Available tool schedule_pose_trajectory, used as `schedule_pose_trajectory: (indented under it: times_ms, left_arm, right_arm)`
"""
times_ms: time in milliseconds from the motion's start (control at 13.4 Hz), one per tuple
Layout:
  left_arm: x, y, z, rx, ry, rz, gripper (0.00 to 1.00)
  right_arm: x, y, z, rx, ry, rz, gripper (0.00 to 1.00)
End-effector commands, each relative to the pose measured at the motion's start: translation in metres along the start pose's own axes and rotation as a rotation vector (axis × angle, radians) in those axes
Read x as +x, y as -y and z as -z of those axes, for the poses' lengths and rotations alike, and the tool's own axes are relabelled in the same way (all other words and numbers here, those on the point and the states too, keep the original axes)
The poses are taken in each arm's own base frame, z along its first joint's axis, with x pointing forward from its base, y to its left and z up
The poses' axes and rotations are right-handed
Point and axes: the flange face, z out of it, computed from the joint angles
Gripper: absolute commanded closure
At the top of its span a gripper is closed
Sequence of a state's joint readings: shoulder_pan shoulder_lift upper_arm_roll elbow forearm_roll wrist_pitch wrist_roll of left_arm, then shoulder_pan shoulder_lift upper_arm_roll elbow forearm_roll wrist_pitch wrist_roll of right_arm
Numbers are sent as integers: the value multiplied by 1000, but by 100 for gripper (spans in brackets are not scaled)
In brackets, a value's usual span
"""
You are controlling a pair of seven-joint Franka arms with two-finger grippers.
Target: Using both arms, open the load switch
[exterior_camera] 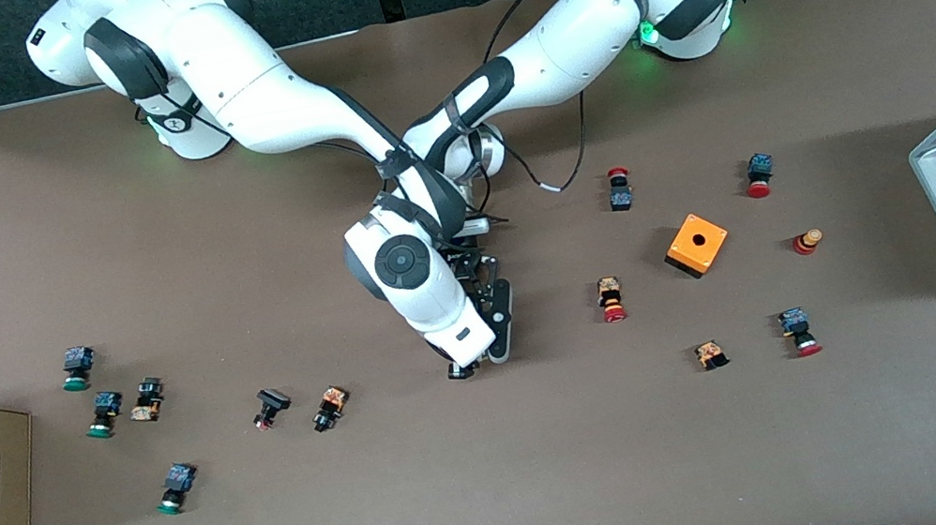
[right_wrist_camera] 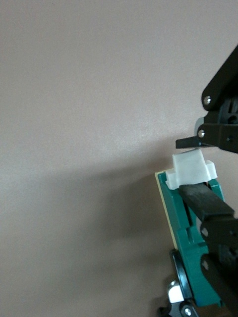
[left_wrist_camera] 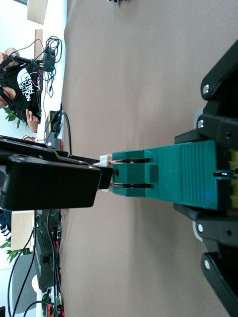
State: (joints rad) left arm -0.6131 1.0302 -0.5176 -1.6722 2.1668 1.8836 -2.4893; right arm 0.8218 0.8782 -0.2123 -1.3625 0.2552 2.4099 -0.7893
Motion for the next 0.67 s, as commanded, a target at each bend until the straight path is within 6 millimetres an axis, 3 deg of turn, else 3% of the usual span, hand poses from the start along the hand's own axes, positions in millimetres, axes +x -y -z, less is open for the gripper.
schedule_pose_trajectory:
  times_ms: [0, 595]
  left_arm:
    - [-4, 6, -10, 20, -23, 5, 49]
    - [-3, 6, -11, 20, -25, 5, 49]
  right_arm:
    - [0, 7, -3, 32, -1, -19, 63]
    - [8, 17, -1, 35, -3, -52, 67]
